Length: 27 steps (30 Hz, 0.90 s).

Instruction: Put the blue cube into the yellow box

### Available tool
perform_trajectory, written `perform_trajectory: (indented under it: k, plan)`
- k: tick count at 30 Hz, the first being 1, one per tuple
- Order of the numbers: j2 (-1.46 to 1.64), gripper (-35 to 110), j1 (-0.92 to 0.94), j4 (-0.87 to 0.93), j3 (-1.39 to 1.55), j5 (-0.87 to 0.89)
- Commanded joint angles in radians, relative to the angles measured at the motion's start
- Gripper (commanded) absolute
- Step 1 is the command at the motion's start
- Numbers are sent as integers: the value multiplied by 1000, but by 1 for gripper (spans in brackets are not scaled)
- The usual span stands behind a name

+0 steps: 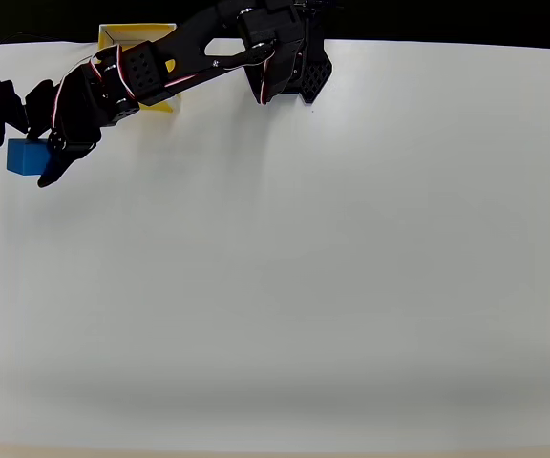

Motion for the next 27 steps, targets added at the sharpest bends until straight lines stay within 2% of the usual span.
perform_trajectory:
  k: [1, 13, 27]
  plan:
    - [224, 19, 106, 91, -14, -25]
    - [446, 19, 316, 129, 232, -72]
    - [684, 18, 383, 57, 546, -64]
